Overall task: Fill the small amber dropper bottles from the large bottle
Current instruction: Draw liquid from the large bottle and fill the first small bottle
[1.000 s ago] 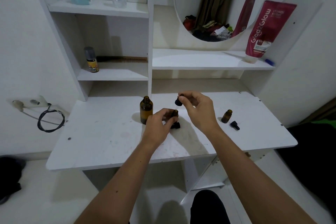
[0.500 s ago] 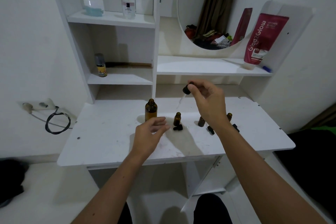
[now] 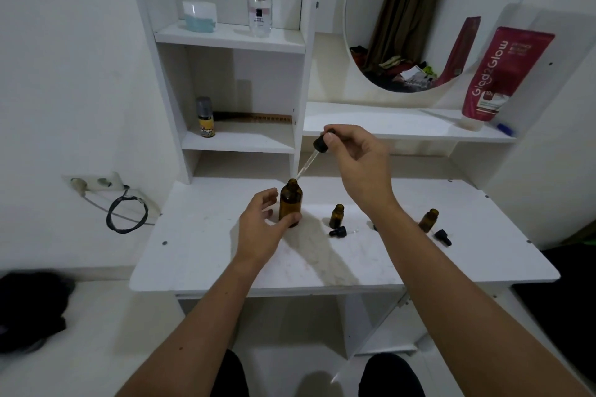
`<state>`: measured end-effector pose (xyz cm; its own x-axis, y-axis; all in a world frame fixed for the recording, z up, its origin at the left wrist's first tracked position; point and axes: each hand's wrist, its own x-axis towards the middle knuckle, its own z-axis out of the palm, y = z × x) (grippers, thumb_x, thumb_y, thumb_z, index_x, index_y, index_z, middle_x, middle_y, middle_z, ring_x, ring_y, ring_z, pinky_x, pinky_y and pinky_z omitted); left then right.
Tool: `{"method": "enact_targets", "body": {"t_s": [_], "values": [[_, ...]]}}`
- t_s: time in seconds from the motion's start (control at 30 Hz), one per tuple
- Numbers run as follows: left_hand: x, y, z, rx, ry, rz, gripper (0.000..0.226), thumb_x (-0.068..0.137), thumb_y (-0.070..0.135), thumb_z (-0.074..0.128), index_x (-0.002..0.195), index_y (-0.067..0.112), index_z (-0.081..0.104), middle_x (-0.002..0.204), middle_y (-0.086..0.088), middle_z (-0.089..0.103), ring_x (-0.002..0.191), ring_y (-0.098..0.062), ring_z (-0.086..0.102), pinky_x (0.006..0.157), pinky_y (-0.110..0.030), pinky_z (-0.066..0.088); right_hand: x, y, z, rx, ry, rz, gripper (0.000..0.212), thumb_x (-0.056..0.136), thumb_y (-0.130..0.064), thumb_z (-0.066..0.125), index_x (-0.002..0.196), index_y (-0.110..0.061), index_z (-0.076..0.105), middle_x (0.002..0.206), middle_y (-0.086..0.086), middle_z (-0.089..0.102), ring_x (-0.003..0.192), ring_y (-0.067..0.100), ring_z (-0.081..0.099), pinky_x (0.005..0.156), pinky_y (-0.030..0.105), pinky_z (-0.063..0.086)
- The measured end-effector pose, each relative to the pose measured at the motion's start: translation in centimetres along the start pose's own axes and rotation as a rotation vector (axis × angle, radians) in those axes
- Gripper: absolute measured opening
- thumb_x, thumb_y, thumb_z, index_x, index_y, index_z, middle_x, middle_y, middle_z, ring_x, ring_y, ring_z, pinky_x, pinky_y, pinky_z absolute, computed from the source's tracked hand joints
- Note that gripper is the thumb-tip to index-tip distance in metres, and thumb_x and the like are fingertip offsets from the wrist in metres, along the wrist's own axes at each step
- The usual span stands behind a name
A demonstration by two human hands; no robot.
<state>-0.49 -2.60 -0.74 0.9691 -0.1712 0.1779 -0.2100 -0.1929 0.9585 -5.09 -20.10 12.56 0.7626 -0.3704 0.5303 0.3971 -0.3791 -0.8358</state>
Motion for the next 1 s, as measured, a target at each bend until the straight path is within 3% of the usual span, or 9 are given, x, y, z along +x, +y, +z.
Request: {"method": "enact_targets", "body": {"t_s": [0.13,0.37,0.5,0.6,0.8,0.9,1.0], "values": [[0.1,0.0,0.2,0.028,-0.024,0.012,0.054,0.082,0.03,0.086,0.13,0.022,0.062,0.122,0.01,0.068,0.11,-0.014,0.065,0.098,-0.028,0.054,0.4,0.7,0.6,0.002,-0.014,0.022,0.016,0.1,-0.01,0.071,0.114,-0.012,0.077,0.103,-0.011,0.079,0.101,0.001,0.075,0.093,0.015,0.054],[0.6,-1.0,0.4,-0.019,-0.005,0.022,0.045,0.083,0.027,0.085,0.123,0.027,0.066,0.115,0.013,0.071,0.106,-0.008,0.067,0.099,-0.032,0.056,0.2,2.3,1.8,-0.104,-0.171,0.064,0.015,0.096,-0.016,0.077,0.106,-0.027,0.079,0.1,-0.013,0.081,0.097,0.002,0.076,0.093,0.019,0.059],[0.5,-1.0,0.4,-0.041,-0.002,0.036,0.04,0.083,0.024,0.085,0.117,0.032,0.066,0.11,0.018,0.072,0.103,-0.008,0.068,0.096,-0.032,0.057,-0.3,3.5,2.7,-0.22,-0.239,0.089,0.014,0.096,-0.018,0.078,0.108,-0.015,0.081,0.1,-0.006,0.082,0.094,0.008,0.077,0.093,0.027,0.061],[0.5,-1.0,0.3,-0.032,-0.004,0.046,0.041,0.083,0.023,0.085,0.117,0.032,0.064,0.11,0.019,0.071,0.102,-0.006,0.068,0.094,-0.028,0.057,-0.6,4.0,3.0,-0.244,-0.237,0.129,0.008,0.095,-0.017,0.079,0.102,-0.016,0.082,0.096,-0.005,0.081,0.092,0.011,0.077,0.092,0.03,0.061],[0.5,-1.0,0.4,-0.007,-0.003,0.039,0.044,0.085,0.025,0.084,0.124,0.025,0.066,0.107,0.024,0.067,0.103,-0.006,0.067,0.09,-0.018,0.053,-1.0,4.5,3.4,-0.268,-0.214,0.138,0.015,0.094,-0.014,0.079,0.089,-0.028,0.079,0.088,-0.011,0.079,0.085,0.008,0.074,0.083,0.022,0.059],[0.5,-1.0,0.4,-0.002,0.001,0.036,0.043,0.085,0.025,0.084,0.124,0.024,0.066,0.107,0.022,0.067,0.104,-0.007,0.067,0.091,-0.019,0.053,-1.1,4.5,3.6,-0.254,-0.213,0.132,0.006,0.096,-0.014,0.077,0.096,-0.019,0.08,0.093,-0.007,0.08,0.088,0.01,0.075,0.085,0.019,0.059],[0.6,-0.9,0.4,-0.015,-0.002,0.037,0.043,0.084,0.025,0.085,0.122,0.025,0.066,0.109,0.019,0.069,0.104,-0.007,0.067,0.094,-0.024,0.055,-1.0,3.9,3.4,-0.227,-0.212,0.122,0.012,0.098,-0.015,0.074,0.108,-0.013,0.08,0.099,-0.004,0.081,0.094,0.009,0.076,0.088,0.016,0.057]]}}
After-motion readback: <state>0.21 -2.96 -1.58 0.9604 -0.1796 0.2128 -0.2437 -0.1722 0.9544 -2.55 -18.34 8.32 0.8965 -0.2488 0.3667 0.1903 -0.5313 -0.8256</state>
